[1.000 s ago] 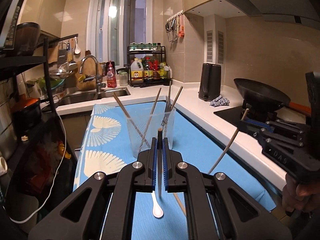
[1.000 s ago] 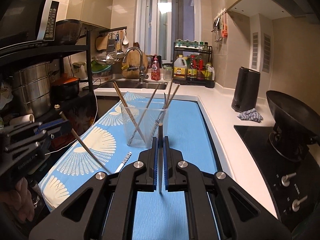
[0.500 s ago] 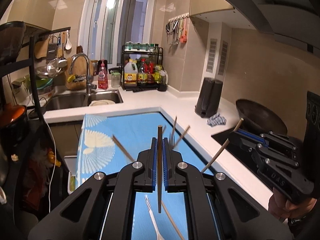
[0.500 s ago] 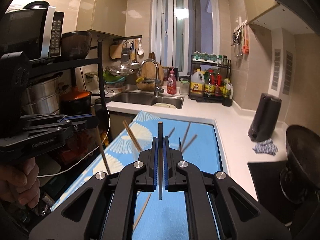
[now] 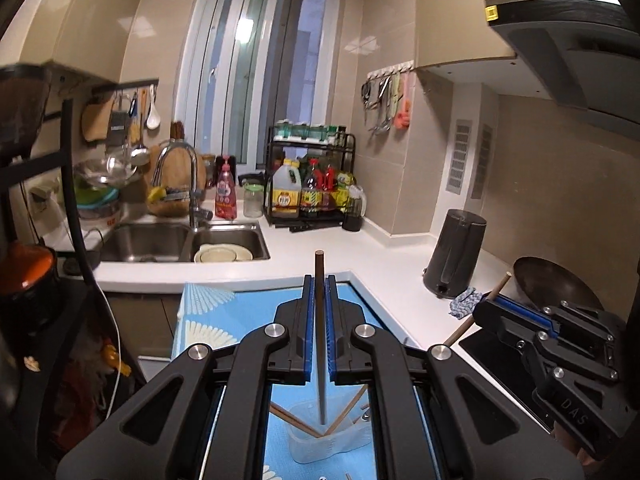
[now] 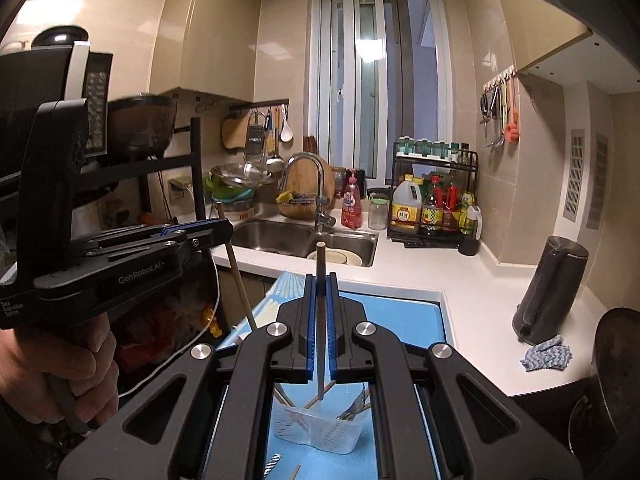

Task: Organize utensils
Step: 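Open both tools to release the chopsticks and pull them back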

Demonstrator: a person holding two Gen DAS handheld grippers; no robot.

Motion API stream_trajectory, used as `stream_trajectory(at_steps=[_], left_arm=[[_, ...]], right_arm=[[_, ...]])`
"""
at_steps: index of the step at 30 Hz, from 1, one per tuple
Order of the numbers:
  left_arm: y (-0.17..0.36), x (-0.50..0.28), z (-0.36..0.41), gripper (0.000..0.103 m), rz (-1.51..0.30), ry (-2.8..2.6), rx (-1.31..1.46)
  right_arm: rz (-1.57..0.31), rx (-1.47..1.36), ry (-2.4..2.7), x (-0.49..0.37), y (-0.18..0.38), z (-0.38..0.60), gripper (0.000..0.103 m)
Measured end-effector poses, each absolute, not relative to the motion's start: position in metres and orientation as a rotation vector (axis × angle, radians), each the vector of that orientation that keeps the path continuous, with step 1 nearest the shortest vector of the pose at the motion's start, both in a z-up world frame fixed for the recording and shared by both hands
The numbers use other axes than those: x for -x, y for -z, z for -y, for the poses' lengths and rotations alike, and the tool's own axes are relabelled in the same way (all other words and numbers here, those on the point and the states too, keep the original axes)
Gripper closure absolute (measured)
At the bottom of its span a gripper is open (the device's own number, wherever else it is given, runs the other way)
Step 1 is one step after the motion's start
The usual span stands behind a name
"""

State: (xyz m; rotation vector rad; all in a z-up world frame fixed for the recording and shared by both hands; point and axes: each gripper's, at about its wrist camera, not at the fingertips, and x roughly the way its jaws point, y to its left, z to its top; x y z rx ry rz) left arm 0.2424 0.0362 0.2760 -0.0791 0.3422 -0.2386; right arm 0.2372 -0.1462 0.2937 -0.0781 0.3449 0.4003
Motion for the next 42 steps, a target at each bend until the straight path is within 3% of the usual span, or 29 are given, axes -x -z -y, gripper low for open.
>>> stream_trajectory(at_steps=[10,12,14,16,25,37,40,42], left_arm=[[-0.205,-0.268,-0.03,0.097,-0.483,0.255,0.053],[-0.201,-0.265,-0.034,0.092,-0.494,0.261,0.067],[-0.204,-0.255,-0.037,0.074,-0.471,0.26,0.07],[-0.211,-0.243,-0.038,0.07,-0.435,0.256,0.064],[-0.204,-0.16,-0.045,0.07,-0.344,0.236,0.075],[-0.062,-0.073,-0.035,0.071,-0.501,0.179,0.108],[-0.034,-0.055,-0.032,0.079,-0.52,0.172,0.102],[-0.019,-0.046,-0.029,0.087,-0.536,0.173,0.099]], right_arm=[[-0.504,0.042,-0.382,-0.27,-0.218,0.148,0.096],[-0.512,0.035,-0.37,-0.268,-0.215,0.153,0.087],[-0.516,0.009,-0.358,-0.263,-0.215,0.161,0.076],[-0.511,0.009,-0.351,-0.255,-0.218,0.166,0.074],[-0.452,-0.003,-0.313,-0.177,-0.209,0.183,0.074],[-0.472,-0.075,-0.244,-0.06,-0.106,0.186,0.076],[-0.487,-0.074,-0.231,-0.043,-0.083,0.187,0.078],[-0.52,-0.08,-0.243,-0.038,-0.067,0.186,0.085]])
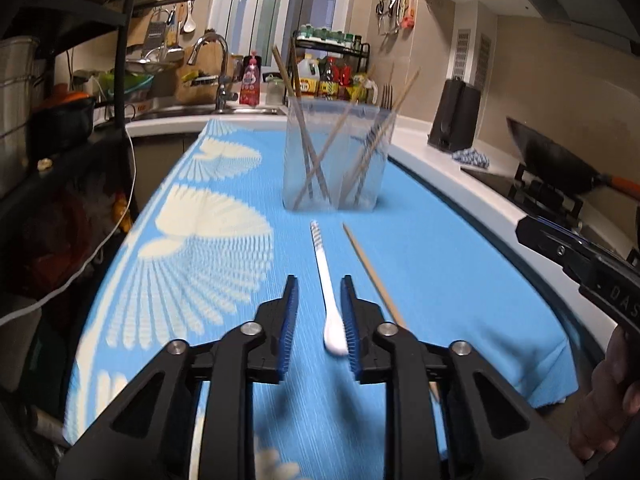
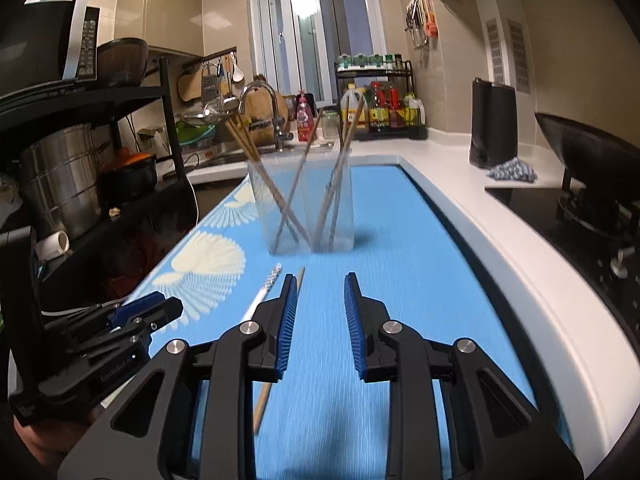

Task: Organize utensils
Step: 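Open both tools to release the chopsticks and pull them back, then close the left tool on the white spoon while the right tool grasps the last wooden chopstick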

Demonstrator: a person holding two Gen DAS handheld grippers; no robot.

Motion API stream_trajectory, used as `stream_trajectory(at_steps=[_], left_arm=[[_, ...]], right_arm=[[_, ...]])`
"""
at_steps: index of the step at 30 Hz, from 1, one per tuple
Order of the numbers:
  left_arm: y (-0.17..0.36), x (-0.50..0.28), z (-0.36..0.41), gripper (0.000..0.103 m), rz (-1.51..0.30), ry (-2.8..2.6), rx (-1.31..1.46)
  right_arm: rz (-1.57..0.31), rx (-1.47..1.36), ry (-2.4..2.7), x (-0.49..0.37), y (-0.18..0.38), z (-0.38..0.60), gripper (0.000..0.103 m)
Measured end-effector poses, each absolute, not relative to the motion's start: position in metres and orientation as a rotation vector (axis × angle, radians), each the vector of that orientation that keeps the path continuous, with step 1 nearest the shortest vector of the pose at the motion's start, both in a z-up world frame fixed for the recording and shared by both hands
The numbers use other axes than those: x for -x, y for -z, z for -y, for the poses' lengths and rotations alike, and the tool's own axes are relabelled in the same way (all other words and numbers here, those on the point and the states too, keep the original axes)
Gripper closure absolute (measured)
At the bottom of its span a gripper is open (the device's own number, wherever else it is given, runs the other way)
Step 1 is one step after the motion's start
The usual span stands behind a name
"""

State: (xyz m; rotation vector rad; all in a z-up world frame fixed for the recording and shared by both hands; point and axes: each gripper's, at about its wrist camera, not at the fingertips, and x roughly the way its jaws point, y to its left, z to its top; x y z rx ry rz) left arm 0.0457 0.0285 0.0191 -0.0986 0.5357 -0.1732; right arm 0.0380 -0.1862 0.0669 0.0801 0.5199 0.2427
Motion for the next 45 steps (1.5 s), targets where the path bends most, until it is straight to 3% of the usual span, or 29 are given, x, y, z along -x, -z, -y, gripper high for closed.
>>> stream_trajectory(at_steps=[2,3,14,20,23,26,42,45], left_arm=[[-0.007,-0.035,-0.029,0.093,-0.523,0.154,0.12],[-0.002,-0.029,-0.029,0.093,-0.512,0.144,0.133],[0.015,-0.024,-0.024,0.093,-0.519,0.137,0.138],[0.016,-0.036,-0.024,0.093,-0.572,0.188,0.156],[0.014,-0.042,-0.025,0.092,-0.58,0.193,0.176],[0.012,-0.055,-0.024,0.092,-0.61,0.198,0.209],[0.022,-0.084,0.001,0.086,-0.727,0.141,0.219],[0.024,-0.084,0.006,0.079,-0.741,0.142,0.2]], right_arm=[[-0.567,-0.079,-0.266,-0.038,-0.051,0.183,0.099],[-0.601,-0.088,-0.285,-0.039,-0.043,0.181,0.1],[-0.718,-0.062,-0.367,-0.044,-0.012,0.152,0.096],[-0.789,-0.007,-0.394,-0.048,0.005,0.136,0.078],[-0.788,0.005,-0.382,-0.048,0.005,0.137,0.08],[-0.792,-0.01,-0.367,-0.048,0.005,0.142,0.096],[-0.778,-0.054,-0.208,-0.05,0.003,0.184,0.096],[-0.787,-0.053,-0.201,-0.052,0.006,0.188,0.096]])
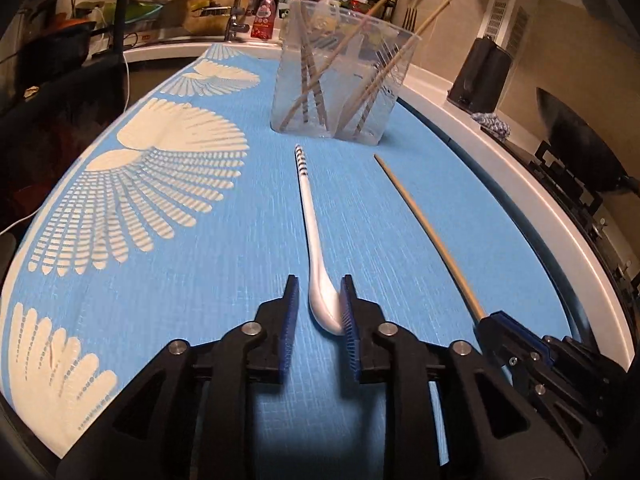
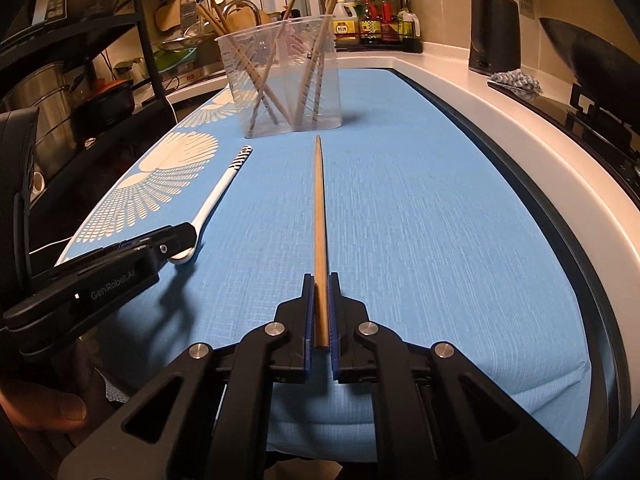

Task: Organize utensils
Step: 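Close the left tool on the white spoon while the right tool grasps the last wooden chopstick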

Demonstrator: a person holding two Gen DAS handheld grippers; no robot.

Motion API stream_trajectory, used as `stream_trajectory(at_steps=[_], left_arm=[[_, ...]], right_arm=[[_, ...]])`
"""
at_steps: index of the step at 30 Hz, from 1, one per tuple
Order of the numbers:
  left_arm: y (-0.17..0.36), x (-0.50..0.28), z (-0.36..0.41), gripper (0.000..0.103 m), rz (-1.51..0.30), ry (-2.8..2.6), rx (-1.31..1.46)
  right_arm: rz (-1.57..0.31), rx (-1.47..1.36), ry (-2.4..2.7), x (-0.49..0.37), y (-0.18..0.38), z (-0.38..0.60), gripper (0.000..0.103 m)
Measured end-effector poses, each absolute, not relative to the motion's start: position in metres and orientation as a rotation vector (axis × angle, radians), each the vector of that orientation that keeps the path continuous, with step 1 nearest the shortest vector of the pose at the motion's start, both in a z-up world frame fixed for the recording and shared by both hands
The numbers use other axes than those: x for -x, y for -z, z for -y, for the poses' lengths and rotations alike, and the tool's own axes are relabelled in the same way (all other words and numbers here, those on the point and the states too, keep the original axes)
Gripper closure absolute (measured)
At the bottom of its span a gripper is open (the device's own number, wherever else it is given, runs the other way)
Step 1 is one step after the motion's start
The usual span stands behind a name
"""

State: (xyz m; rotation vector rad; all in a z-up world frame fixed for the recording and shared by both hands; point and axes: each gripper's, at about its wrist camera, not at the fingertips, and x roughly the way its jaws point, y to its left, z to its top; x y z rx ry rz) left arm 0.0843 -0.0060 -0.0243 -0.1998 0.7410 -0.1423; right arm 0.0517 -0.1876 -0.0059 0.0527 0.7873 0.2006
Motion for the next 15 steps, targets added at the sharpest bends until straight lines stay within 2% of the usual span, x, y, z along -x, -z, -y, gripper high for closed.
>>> stream_trajectory(at_steps=[15], left_arm=[[0.023,-0.065,0.01,0.082,-0.692,0.097,0.08]], right_arm=[[-0.791,-0.062,-0.204,-0.049,0.009,0.189,0.096]])
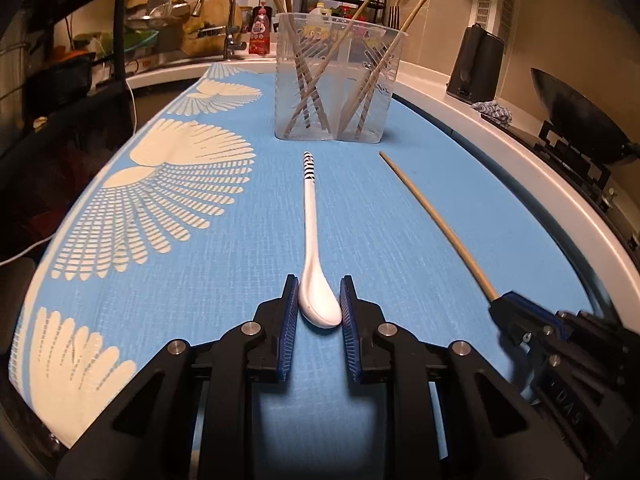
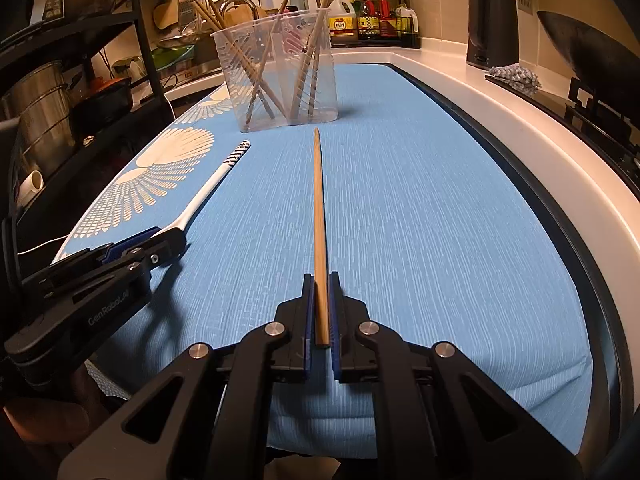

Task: Organize utensils
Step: 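Close the left tool on the white spoon while the right tool grasps the last wooden chopstick, then lift the white spoon and wooden chopstick off the cloth with both tools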

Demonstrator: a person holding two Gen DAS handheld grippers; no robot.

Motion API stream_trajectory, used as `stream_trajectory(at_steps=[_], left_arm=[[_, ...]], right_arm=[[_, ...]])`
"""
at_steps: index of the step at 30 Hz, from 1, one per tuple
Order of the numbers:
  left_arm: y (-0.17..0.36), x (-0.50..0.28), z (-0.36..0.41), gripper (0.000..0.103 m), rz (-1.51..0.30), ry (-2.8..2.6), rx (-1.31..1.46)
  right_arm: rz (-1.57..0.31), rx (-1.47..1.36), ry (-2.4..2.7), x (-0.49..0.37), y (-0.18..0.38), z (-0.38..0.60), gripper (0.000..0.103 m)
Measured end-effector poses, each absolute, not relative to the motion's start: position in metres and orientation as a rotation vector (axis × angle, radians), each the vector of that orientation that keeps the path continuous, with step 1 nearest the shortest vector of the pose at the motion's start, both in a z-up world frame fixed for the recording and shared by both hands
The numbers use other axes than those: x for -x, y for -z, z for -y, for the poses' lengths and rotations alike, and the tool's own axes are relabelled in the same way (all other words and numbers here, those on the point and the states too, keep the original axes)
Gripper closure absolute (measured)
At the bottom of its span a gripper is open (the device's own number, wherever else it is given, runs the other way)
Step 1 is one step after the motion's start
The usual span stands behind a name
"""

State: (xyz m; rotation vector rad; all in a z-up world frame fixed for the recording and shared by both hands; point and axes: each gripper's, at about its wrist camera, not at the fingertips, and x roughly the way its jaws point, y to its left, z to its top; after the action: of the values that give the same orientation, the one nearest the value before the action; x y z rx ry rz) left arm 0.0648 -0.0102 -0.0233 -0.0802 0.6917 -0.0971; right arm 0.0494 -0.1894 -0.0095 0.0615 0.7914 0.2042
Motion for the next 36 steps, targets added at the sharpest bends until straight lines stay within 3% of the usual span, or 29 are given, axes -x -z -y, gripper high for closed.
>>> stream_trajectory(at_steps=[10,22,32,36], left_arm=[[0.03,-0.042,0.007,0.082,-0.599,0.043,-0.03],[0.021,-0.034,-0.019,0.073,-0.522,0.105,0.176],[0.03,-0.042,-0.045,0.074,-0.551,0.081,0.353],[0.033,-0.046,-0.036,0.081,-0.584,0.081,0.308]], right_arm=[[-0.767,-0.055,-0.203,-0.045,0.011,0.188,0.095],[-0.753,-0.049,-0.211,-0.043,0.012,0.189,0.095],[-0.751,-0.046,-0.214,-0.043,0.013,0.188,0.095],[-0.752,-0.047,-0.215,-0.043,0.013,0.189,0.095]])
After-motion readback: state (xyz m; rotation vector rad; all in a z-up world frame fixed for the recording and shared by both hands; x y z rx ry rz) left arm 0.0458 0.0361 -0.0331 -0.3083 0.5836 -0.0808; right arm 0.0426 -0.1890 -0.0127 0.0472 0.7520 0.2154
